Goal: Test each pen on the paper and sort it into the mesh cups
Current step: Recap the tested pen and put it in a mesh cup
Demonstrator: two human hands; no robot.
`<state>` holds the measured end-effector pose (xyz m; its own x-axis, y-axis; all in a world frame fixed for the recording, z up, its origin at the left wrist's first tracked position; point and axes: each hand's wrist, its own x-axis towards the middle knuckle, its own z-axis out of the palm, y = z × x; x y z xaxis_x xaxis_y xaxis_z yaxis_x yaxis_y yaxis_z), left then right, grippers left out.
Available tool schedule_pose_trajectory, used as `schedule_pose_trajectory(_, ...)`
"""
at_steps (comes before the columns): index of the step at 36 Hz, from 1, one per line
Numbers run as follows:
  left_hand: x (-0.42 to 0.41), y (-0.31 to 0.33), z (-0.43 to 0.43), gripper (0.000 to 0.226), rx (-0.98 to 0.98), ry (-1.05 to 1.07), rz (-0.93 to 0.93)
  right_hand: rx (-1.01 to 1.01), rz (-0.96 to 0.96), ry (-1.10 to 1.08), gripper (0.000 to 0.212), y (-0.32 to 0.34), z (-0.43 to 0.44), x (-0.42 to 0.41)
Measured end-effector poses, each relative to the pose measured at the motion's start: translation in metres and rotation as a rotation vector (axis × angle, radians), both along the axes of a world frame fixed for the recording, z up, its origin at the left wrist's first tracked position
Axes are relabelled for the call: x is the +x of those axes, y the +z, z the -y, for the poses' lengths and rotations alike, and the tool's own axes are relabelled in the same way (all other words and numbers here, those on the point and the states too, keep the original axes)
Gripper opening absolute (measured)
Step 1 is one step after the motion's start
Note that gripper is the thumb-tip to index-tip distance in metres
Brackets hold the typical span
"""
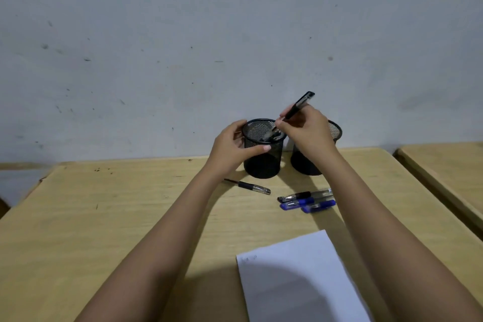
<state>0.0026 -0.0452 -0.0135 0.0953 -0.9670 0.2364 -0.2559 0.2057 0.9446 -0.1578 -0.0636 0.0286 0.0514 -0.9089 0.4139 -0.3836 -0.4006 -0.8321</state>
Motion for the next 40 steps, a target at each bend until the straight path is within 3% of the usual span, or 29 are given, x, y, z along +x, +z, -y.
schedule_pose_trajectory(6, 0.001, -0.003, 0.003, 0.075, 0.002, 0.02, -0.009, 0.046, -0.12, -0.003, 0.004, -0.002, 0.005, 0.005)
schedule_pose_trajectory(14, 0.003, 0.0, 0.002, 0.074, 0.002, 0.016, 0.025, 0.085, -0.21, 0.084, 0.016, 0.01, -0.001, 0.0)
schedule_pose_trajectory(26, 0.013, 0.014, -0.025, 0.079, 0.056, 0.036, 0.186, 0.02, -0.114, -0.002, 0.023, 0.03, -0.04, -0.015)
schedule_pose_trajectory(31, 0.036, -0.002, -0.065, 0.058, 0.111, 0.068, 0.344, 0.042, -0.083, 0.029, 0.009, 0.013, -0.07, -0.011)
schedule_pose_trajectory(36, 0.058, -0.034, -0.112, 0.045, 0.162, 0.06, 0.586, 0.159, -0.213, 0.111, 0.01, -0.028, -0.088, 0.011)
schedule_pose_trajectory(40, 0.07, -0.047, -0.127, 0.058, 0.19, 0.037, 0.809, 0.176, -0.36, 0.126, 0.023, -0.051, -0.086, 0.034)
